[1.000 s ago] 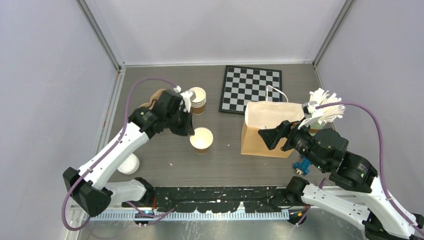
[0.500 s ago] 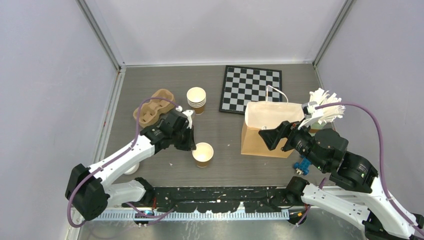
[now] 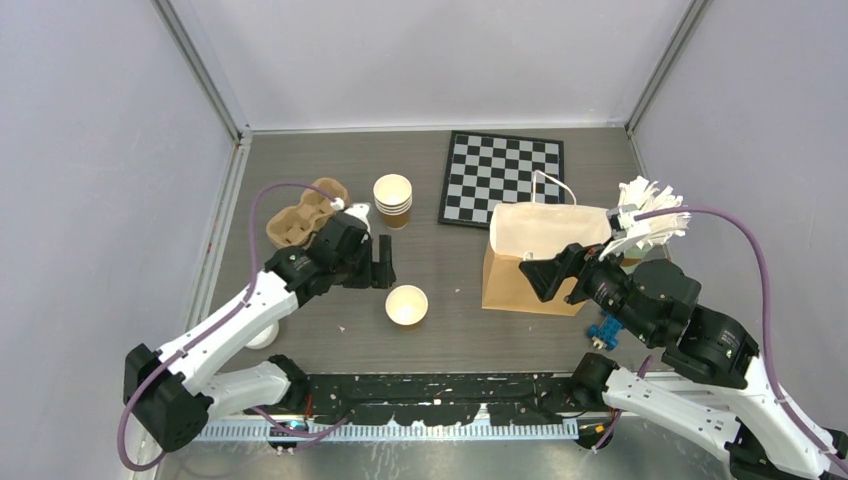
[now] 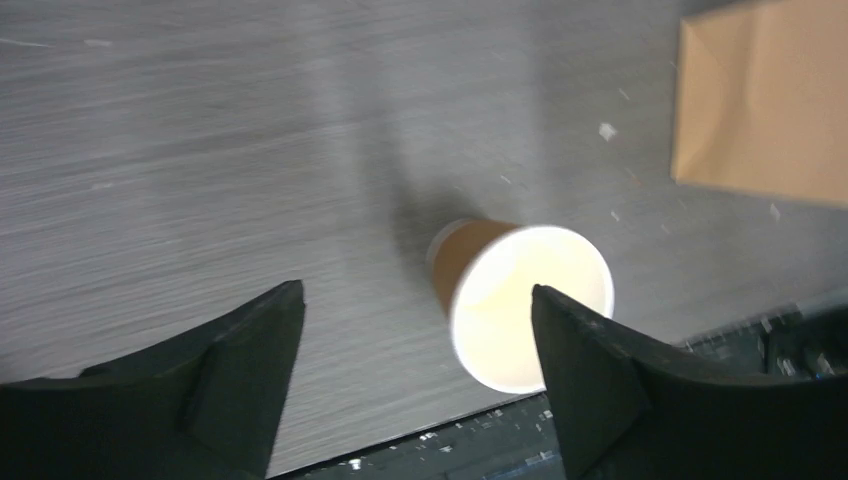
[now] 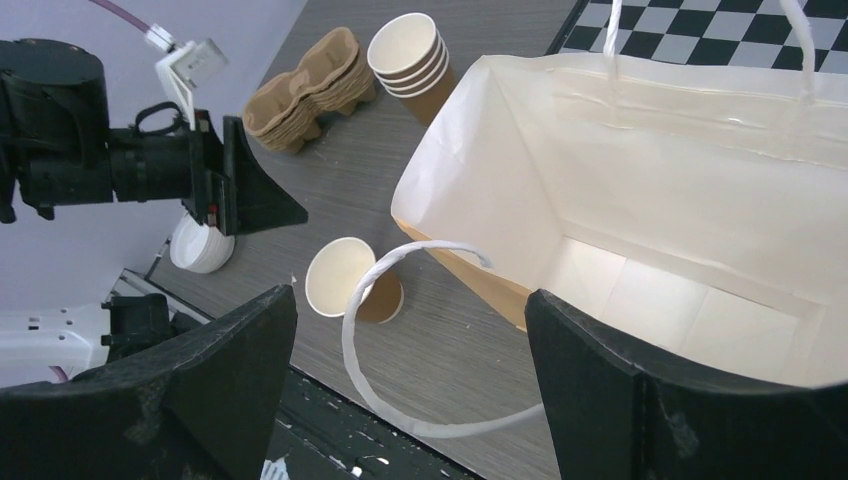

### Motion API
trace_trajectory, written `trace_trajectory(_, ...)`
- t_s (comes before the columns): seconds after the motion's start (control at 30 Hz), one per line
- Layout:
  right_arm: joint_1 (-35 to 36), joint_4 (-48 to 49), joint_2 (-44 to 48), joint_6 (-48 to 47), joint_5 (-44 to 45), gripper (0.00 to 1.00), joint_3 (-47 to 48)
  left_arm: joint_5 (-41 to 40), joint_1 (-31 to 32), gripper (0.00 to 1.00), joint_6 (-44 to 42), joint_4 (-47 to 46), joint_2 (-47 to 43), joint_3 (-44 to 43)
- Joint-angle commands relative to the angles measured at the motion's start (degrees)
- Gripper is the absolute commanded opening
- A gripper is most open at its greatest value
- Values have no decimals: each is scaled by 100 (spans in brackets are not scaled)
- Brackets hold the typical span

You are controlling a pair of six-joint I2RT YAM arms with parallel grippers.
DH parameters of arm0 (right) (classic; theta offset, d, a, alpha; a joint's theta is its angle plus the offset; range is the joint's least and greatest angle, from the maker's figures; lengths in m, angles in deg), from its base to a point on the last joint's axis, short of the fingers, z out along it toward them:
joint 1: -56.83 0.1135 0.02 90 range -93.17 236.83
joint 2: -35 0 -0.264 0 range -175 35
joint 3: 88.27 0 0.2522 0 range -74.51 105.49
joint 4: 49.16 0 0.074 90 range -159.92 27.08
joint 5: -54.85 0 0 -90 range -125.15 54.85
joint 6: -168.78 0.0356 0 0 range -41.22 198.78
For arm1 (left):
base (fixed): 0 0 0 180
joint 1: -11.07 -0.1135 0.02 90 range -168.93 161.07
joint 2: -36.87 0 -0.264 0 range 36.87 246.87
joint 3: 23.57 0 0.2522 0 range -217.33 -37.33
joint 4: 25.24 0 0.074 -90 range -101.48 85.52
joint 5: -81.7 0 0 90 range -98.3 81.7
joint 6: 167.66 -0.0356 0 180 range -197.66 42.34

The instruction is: Pack the takeout coffee

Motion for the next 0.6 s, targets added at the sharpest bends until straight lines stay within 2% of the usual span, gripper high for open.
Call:
trace_trajectory(0.0,0,124,120,49,-49,88,80,-2175,17,89,636,1033,-212,-670)
trace_trajectory(0.07,0,124,131,51,-63,88,75,-2869,0,98,928,1502,-282,-827)
trace_trajectory(0.2,0,132,116,40,-122,88,86,-3798,-244,100,1417,2067,-525,-926)
trace_trajectory(0.27,0,127,102,32,-138,88,82,-3793,-650,91,1715,2286,-634,-891)
trace_trajectory(0.4,-1,125,97,58,-174,88,41,-3415,-1819,88,1896,2539,-863,-727)
trace_trajectory(0.57,-5,164,72,93,-316,88,6,-3712,-3158,81,2835,2742,-1319,-368)
